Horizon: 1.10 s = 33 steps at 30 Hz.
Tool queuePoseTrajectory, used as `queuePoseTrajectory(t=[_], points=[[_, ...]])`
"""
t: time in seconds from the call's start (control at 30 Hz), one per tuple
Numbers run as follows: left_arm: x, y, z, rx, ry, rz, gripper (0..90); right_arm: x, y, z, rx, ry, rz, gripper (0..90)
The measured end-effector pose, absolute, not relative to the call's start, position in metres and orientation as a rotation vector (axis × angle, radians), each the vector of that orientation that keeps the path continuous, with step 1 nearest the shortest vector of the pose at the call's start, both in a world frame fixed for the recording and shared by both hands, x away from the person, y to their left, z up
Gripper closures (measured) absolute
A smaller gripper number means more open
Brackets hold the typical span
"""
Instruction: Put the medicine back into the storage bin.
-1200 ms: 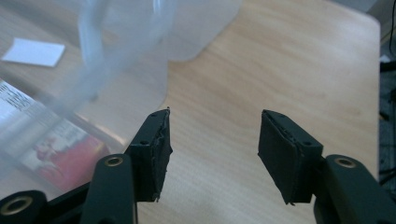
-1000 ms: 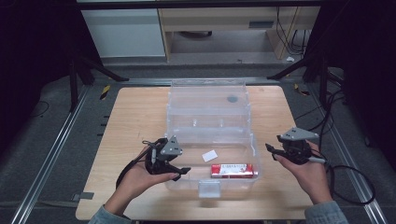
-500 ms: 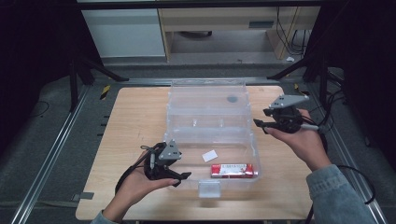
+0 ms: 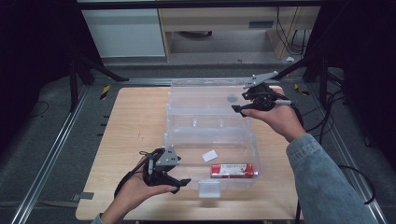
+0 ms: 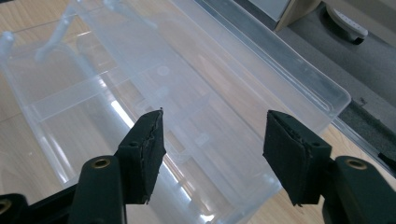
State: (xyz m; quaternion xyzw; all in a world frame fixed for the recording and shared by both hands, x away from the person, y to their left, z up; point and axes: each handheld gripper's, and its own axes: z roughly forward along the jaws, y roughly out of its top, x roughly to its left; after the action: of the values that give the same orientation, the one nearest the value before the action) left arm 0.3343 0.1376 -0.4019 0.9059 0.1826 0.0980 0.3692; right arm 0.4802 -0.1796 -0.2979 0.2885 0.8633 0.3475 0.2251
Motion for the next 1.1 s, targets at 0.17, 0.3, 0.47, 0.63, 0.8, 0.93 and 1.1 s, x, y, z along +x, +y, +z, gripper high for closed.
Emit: queuePoseTrajectory(t=[0.17,0.3,0.47,0.63,0.8,0.93,1.1], points=[[0.332,0.137,-0.407,2.337,0.457,0.227,22.1,0.489,-0.171,-0.305,0.776,2.427,0.935,41.3],[0.332,0.136,-0.414,2.359,0.449,0.192,26.4,0.494,-0.167,-0.31,0.757,2.459,0.914,43.1],[0.333,0.135,-0.425,2.38,0.452,0.151,32.8,0.499,-0.164,-0.316,0.744,2.491,0.892,46.8],[0.332,0.133,-0.428,2.406,0.454,0.177,37.2,0.502,-0.161,-0.322,0.709,2.532,0.846,53.5],[0.332,0.135,-0.43,2.436,0.458,0.174,52.5,0.505,-0.159,-0.325,0.691,2.556,0.826,60.3],[0.331,0.135,-0.432,2.451,0.45,0.158,59.6,0.505,-0.156,-0.328,0.669,2.574,0.804,63.5],[0.331,0.135,-0.434,2.467,0.461,0.198,70.3,0.507,-0.154,-0.332,0.644,2.592,0.782,66.6]])
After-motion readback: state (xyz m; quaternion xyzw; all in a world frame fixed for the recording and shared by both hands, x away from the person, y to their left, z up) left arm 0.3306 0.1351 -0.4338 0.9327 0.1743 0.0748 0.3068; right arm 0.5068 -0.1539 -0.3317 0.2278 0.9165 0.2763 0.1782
